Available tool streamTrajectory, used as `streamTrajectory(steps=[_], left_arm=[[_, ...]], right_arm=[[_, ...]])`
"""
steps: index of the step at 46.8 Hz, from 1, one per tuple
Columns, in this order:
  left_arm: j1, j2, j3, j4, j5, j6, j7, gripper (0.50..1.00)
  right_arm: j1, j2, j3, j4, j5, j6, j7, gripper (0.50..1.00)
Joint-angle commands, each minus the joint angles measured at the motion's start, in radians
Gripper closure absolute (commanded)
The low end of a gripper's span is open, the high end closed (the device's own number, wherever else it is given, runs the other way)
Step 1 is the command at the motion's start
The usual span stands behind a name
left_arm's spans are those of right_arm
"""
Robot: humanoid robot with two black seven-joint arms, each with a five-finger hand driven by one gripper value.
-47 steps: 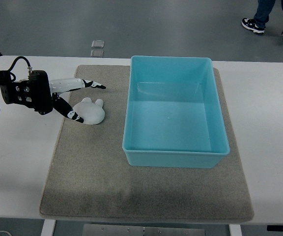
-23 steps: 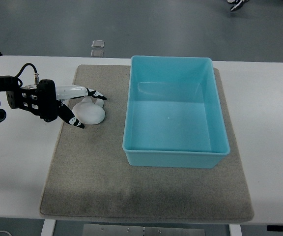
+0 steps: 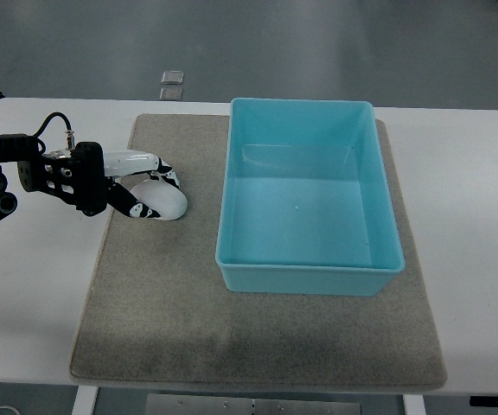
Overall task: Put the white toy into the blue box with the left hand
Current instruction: 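Close the left hand's fingers around the white bunny toy, then lift the bunny toy with the left hand and carry it over the blue box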
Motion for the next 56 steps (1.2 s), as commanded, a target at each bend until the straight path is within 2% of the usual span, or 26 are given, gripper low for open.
streamTrajectory(steps=[1, 7, 23, 39, 46, 56], left_arm=[[-0.008, 0.000, -0.001, 0.003, 0.000, 0.007, 0.000, 0.986], [-0.015, 0.003, -0.008, 0.006, -0.006, 0.016, 0.000, 1.000], [-0.072, 0.035, -0.031, -0.005, -0.009, 0.019, 0.000, 1.000], [-0.235, 0.043, -0.078, -0.011, -0.022, 0.015, -0.011, 1.000], [-0.279, 0.015, -0.058, -0.031, -0.020, 0.013, -0.015, 1.000], [-0.340, -0.089, 0.038, -0.033, -0.020, 0.016, -0.012, 1.000]], right_arm=[[0.000, 0.000, 0.000, 0.000, 0.000, 0.000, 0.000, 0.564], [0.000, 0.000, 0.000, 0.000, 0.000, 0.000, 0.000, 0.564], [0.000, 0.000, 0.000, 0.000, 0.000, 0.000, 0.000, 0.564], [0.000, 0.000, 0.000, 0.000, 0.000, 0.000, 0.000, 0.564], [0.000, 0.000, 0.000, 0.000, 0.000, 0.000, 0.000, 0.564], [0.000, 0.000, 0.000, 0.000, 0.000, 0.000, 0.000, 0.564]])
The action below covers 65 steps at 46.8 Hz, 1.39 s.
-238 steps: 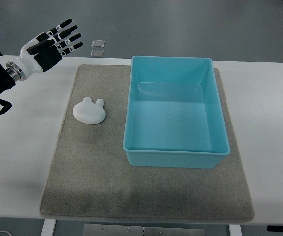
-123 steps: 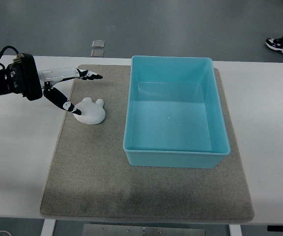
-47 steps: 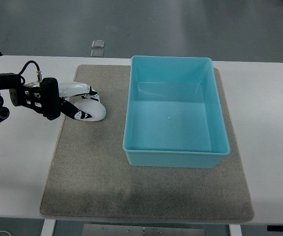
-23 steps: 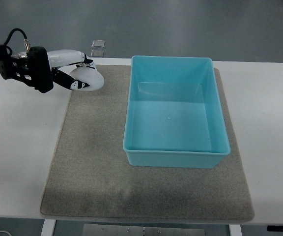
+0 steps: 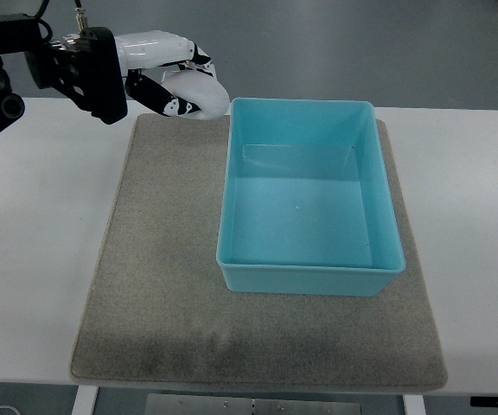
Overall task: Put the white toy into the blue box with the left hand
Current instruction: 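Lift the bunny toy with the left hand and carry it over the blue box, then open the left hand to release the bunny toy into the box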
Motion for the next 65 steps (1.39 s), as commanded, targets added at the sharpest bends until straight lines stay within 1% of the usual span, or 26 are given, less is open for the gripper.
streamTrajectory(steps=[1, 4, 9, 16, 21, 28, 30, 31, 34, 35, 38, 40, 43, 44, 45, 48, 57, 65], left_arm=[[-0.013, -0.031, 0.023, 0.000, 0.000, 0.005, 0.001, 1.000], [-0.015, -0.055, 0.023, 0.004, 0.002, 0.008, 0.003, 1.000], [-0.009, -0.127, 0.028, 0.011, 0.003, 0.014, 0.006, 1.000], [0.002, -0.192, 0.048, 0.014, 0.013, 0.064, 0.009, 1.000], [0.005, -0.217, 0.078, 0.029, 0.017, 0.094, 0.012, 1.000], [0.005, -0.255, 0.112, 0.069, 0.017, 0.104, 0.010, 1.000], [0.007, -0.256, 0.115, 0.072, 0.017, 0.104, 0.010, 0.973], [0.007, -0.259, 0.115, 0.072, 0.017, 0.104, 0.010, 0.950], [0.010, -0.269, 0.115, 0.074, 0.017, 0.104, 0.010, 0.832], [0.010, -0.272, 0.117, 0.074, 0.017, 0.104, 0.010, 0.800], [0.011, -0.272, 0.117, 0.074, 0.017, 0.104, 0.010, 0.735], [0.011, -0.272, 0.118, 0.074, 0.017, 0.104, 0.010, 0.703], [0.011, -0.273, 0.121, 0.074, 0.017, 0.104, 0.010, 0.575], [0.011, -0.273, 0.123, 0.074, 0.016, 0.104, 0.010, 0.542], [0.011, -0.272, 0.123, 0.074, 0.016, 0.104, 0.010, 0.527], [0.011, -0.272, 0.121, 0.074, 0.011, 0.104, 0.010, 0.506], [0.010, -0.256, 0.109, 0.072, -0.035, 0.107, 0.010, 0.506], [0.007, -0.227, 0.101, 0.072, -0.220, 0.107, 0.010, 0.506]], right_arm=[[0.000, 0.000, 0.000, 0.000, 0.000, 0.000, 0.000, 0.564], [0.000, 0.000, 0.000, 0.000, 0.000, 0.000, 0.000, 0.564], [0.000, 0.000, 0.000, 0.000, 0.000, 0.000, 0.000, 0.564], [0.000, 0.000, 0.000, 0.000, 0.000, 0.000, 0.000, 0.564], [0.000, 0.000, 0.000, 0.000, 0.000, 0.000, 0.000, 0.564], [0.000, 0.000, 0.000, 0.000, 0.000, 0.000, 0.000, 0.564], [0.000, 0.000, 0.000, 0.000, 0.000, 0.000, 0.000, 0.564], [0.000, 0.000, 0.000, 0.000, 0.000, 0.000, 0.000, 0.564], [0.000, 0.000, 0.000, 0.000, 0.000, 0.000, 0.000, 0.564], [0.000, 0.000, 0.000, -0.002, 0.000, 0.000, 0.000, 0.564], [0.000, 0.000, 0.000, 0.000, 0.000, 0.000, 0.000, 0.564], [0.000, 0.000, 0.000, 0.000, 0.000, 0.000, 0.000, 0.564], [0.000, 0.000, 0.000, 0.000, 0.000, 0.000, 0.000, 0.564], [0.000, 0.000, 0.000, 0.000, 0.000, 0.000, 0.000, 0.564], [0.000, 0.000, 0.000, 0.000, 0.000, 0.000, 0.000, 0.564], [0.000, 0.000, 0.000, 0.000, 0.000, 0.000, 0.000, 0.564], [0.000, 0.000, 0.000, 0.000, 0.000, 0.000, 0.000, 0.564], [0.000, 0.000, 0.000, 0.000, 0.000, 0.000, 0.000, 0.564]])
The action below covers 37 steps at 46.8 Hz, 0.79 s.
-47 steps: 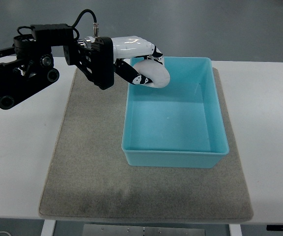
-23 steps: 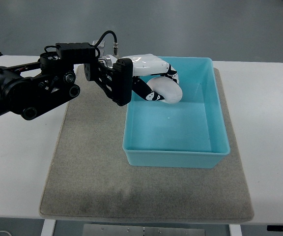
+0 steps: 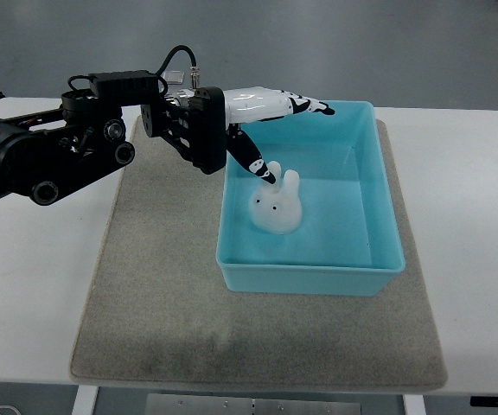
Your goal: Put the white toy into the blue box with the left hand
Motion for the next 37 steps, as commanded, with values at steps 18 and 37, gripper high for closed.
streamTrajectory(steps=[18, 37], left_arm=[[-0.003, 0.166, -0.001, -0.001, -0.585, -0.022, 0.002, 0.501], [0.112, 0.252, -0.033, 0.046, -1.055, -0.175, 0.089, 0.501]], right_arm=[[0.000, 0.000, 0.000, 0.000, 0.000, 0.000, 0.000, 0.564], [0.000, 0.000, 0.000, 0.000, 0.000, 0.000, 0.000, 0.564]])
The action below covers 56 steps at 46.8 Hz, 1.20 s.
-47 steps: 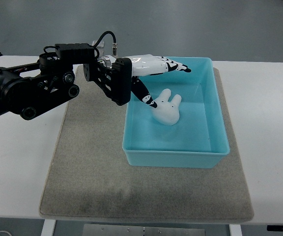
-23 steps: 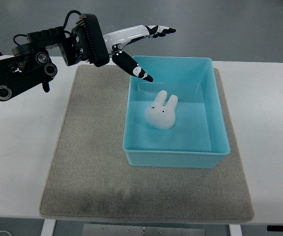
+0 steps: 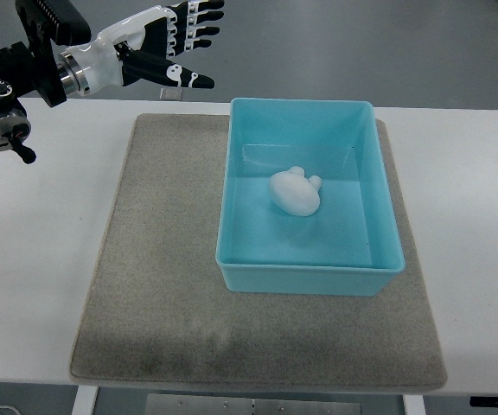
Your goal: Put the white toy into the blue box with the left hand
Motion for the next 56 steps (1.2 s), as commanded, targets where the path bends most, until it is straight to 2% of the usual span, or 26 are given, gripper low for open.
streamTrajectory(steps=[1, 8, 18, 27, 33, 56], left_arm=[[0.058, 0.000, -0.042, 0.012, -0.082, -0.018, 0.040, 0.501], [0.169, -0.004, -0.147, 0.014, -0.144, -0.051, 0.113, 0.501], [0.262, -0.006, -0.243, 0.052, -0.254, -0.066, 0.159, 0.500], [0.265, -0.015, -0.249, 0.193, -0.454, -0.185, 0.285, 0.500], [0.268, -0.018, -0.269, 0.204, -0.494, -0.216, 0.296, 0.500], [0.291, -0.015, -0.290, 0.212, -0.550, -0.218, 0.297, 0.500]], right_arm=[[0.000, 0.000, 0.000, 0.000, 0.000, 0.000, 0.000, 0.564], [0.000, 0.000, 0.000, 0.000, 0.000, 0.000, 0.000, 0.564], [0.000, 0.000, 0.000, 0.000, 0.000, 0.000, 0.000, 0.564], [0.000, 0.000, 0.000, 0.000, 0.000, 0.000, 0.000, 0.564], [0.000, 0.000, 0.000, 0.000, 0.000, 0.000, 0.000, 0.564], [0.000, 0.000, 0.000, 0.000, 0.000, 0.000, 0.000, 0.564]])
